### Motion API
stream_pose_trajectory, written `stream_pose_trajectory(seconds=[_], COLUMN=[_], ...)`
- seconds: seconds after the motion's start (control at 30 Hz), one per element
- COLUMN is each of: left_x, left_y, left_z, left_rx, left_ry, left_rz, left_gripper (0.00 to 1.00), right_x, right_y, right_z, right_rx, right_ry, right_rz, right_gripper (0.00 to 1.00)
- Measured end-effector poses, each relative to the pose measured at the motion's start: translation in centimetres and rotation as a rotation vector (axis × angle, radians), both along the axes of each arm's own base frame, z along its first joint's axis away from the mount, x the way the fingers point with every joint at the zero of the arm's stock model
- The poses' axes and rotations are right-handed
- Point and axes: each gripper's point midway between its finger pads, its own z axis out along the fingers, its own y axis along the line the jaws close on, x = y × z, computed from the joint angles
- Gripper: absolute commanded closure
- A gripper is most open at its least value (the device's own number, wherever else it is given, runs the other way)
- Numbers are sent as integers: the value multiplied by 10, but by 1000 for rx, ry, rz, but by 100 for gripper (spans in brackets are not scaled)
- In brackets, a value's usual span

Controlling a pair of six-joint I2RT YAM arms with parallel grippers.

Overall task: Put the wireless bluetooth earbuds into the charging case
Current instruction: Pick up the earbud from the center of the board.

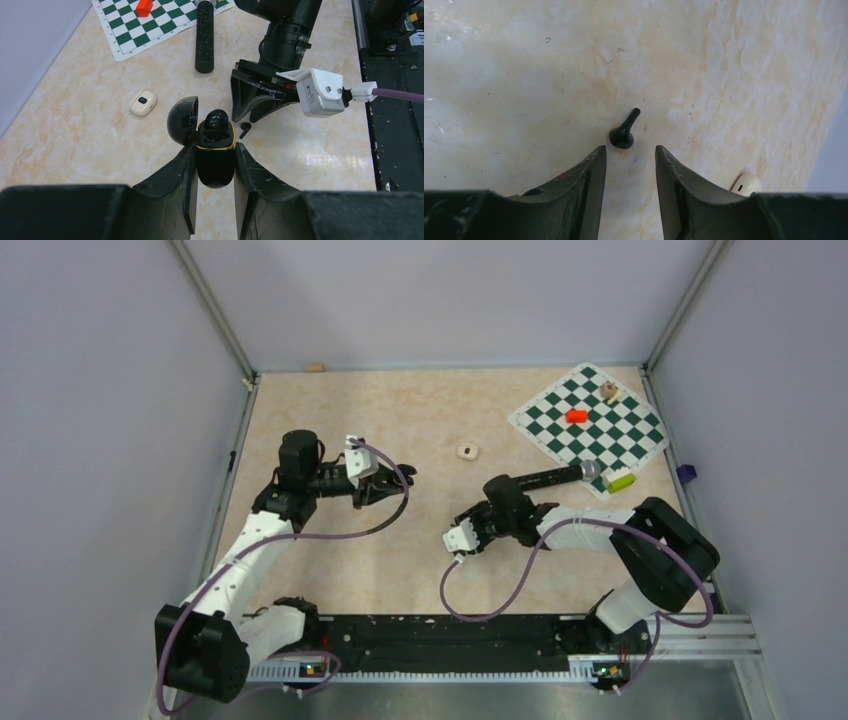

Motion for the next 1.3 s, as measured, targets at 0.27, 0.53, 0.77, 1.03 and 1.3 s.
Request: stream_pose_trajectory(seconds=[0.27,0.53,0.77,1.03,1.3], left_x=[0,0,0,0,0], left_y=[0,0,0,0,0], left_z=[0,0,0,0,-1], left_rx=[-1,0,0,-1,-2], left_ry=[-2,-2,-1,0,2], left_rz=[0,0,0,0,-4], left_gripper=[100,100,100,100,100], right_x=[-1,0,2,3,-6], right_y=[4,14,19,20,19], right_z=[-2,-3,-6,-5,21], right_rx=[-6,-9,-18,-7,78], right_ry=[-3,-6,15,57,160], right_rz=[17,35,26,-21,-86], right_gripper=[62,71,82,92,94])
